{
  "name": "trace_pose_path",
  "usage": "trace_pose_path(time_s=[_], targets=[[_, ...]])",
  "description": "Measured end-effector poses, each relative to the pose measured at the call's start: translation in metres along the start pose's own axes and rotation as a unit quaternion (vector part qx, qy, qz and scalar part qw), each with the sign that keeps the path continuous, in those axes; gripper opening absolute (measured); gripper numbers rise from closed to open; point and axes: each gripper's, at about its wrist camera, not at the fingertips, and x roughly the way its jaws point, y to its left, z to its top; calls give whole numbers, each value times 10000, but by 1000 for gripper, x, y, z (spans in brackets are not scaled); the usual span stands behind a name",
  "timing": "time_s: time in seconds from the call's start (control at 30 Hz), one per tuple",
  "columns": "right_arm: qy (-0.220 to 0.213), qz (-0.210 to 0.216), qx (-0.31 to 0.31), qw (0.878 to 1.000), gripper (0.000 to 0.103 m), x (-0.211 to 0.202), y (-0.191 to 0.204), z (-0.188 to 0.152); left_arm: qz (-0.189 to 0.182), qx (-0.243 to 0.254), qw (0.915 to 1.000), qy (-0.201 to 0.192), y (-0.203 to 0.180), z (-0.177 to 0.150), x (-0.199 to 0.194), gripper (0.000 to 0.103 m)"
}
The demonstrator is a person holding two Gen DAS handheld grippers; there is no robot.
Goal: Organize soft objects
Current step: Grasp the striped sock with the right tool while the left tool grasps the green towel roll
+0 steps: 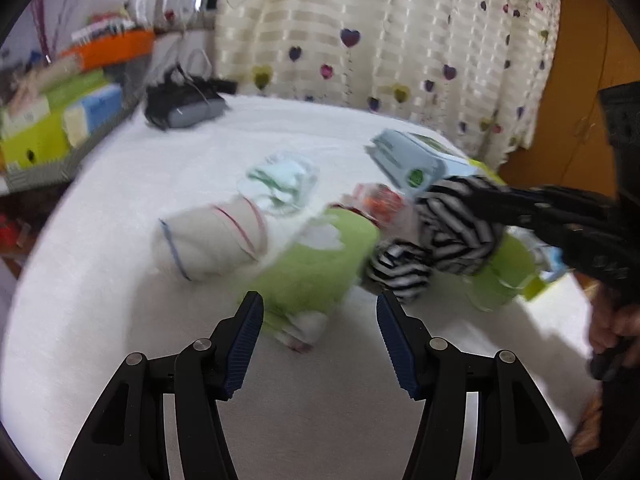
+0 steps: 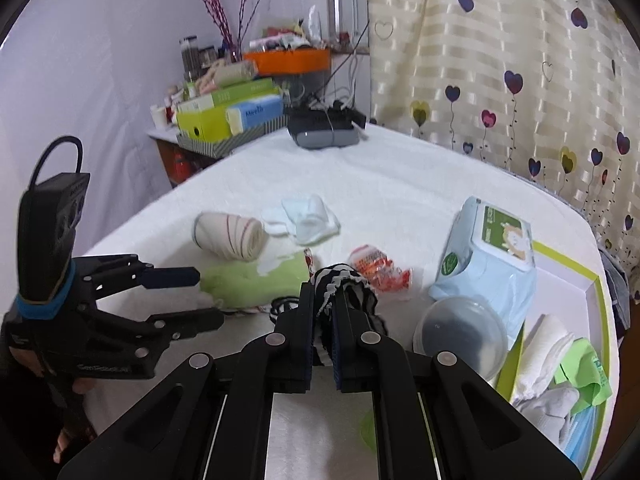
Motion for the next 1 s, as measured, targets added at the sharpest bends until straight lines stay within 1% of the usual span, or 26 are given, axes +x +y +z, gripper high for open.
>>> trace_pose_path(time_s=[0.07,0.13,0.2,0.3,0.47,0.53,0.63,0.7,0.77,0.83,0.9,1.0], targets=[[-58,19,24,10000,7,-4,0,1,134,108,9998,-23,1,3,3,58],[-76,21,28,10000,7,-5,1,2,90,240,9997,4,1,7,10,58],[-104,36,39,9999,7,-6,1,2,38,403,9990,168,-1,10,22,58],[-133,48,31,9999,7,-8,0,2,94,541,9980,300,0,14,35,58],[-151,60,47,9999,7,-8,-2,2,122,668,9965,483,-3,15,50,60],[-147,60,48,9999,7,-8,-2,2,264,693,9954,606,-4,15,55,60],[-163,80,58,9998,7,-9,-3,2,369,614,9956,611,-5,14,54,59],[-183,90,59,9998,7,-10,-3,2,460,545,9957,596,-6,12,52,54],[-230,98,65,9997,7,-12,-4,3,579,466,9956,564,-7,11,48,43],[-296,116,90,9995,7,-17,-5,2,620,312,9961,548,-7,9,43,38],[-344,153,107,9992,7,-21,-5,2,547,135,9972,500,-5,7,36,36],[-433,264,153,9986,7,-26,-5,1,551,-24,9977,399,-5,3,24,34]])
